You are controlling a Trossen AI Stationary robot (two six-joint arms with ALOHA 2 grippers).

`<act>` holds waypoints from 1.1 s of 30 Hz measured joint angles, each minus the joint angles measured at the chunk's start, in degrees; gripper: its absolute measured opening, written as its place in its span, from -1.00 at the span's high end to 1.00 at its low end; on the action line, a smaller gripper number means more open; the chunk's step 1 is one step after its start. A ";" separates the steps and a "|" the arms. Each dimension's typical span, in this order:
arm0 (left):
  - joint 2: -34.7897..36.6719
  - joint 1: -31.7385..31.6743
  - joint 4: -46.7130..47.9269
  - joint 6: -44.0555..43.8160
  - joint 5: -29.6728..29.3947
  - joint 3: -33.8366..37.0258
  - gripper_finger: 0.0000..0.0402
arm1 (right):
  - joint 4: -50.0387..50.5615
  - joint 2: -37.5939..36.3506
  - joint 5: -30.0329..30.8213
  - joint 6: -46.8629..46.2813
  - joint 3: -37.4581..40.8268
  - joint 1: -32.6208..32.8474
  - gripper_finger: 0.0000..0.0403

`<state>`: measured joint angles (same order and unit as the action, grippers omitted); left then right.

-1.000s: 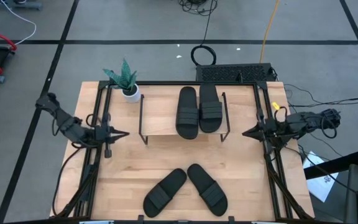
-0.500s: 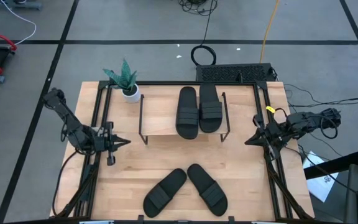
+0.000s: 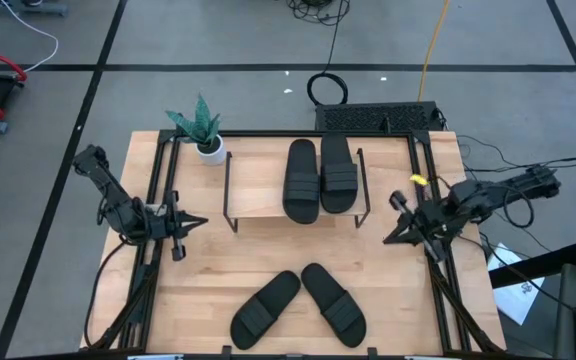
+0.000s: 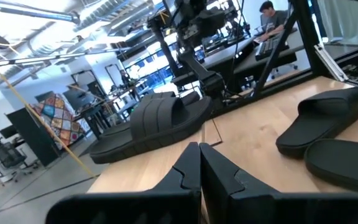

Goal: Pick and place slides into the shelf
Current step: Put the right black slide under the shelf

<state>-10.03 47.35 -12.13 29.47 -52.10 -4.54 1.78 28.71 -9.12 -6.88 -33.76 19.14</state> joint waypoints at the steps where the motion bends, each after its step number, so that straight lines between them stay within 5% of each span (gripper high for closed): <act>1: 0.05 0.02 0.18 -0.02 -0.02 0.00 1.00 | 0.31 1.92 -2.15 -0.73 -0.31 0.77 1.00; 4: 0.05 0.00 0.18 -0.11 -0.01 0.00 1.00 | 0.95 7.04 -6.15 -3.60 -0.35 4.45 1.00; 7: 0.05 0.00 0.36 -0.07 0.00 0.00 1.00 | 0.67 12.01 -3.82 -4.56 -0.35 9.97 1.00; 20: 0.05 -0.02 0.43 -0.20 0.01 0.00 1.00 | -10.27 33.99 27.13 -6.01 -0.35 28.69 0.72; 25: 0.03 -0.02 0.92 -0.90 0.02 0.00 1.00 | -9.97 40.92 32.54 -11.46 -0.91 31.77 0.69; 30: 0.03 -0.02 1.25 -1.20 0.02 0.00 1.00 | -7.72 47.08 40.31 -11.99 -8.53 37.19 0.69; 33: 0.03 -0.02 1.31 -1.35 0.02 0.00 1.00 | 2.23 50.94 48.42 -13.10 -15.90 41.90 0.71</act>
<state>-10.00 47.33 -10.82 28.12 -52.07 -4.54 4.02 79.65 39.30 -19.98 -49.66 61.04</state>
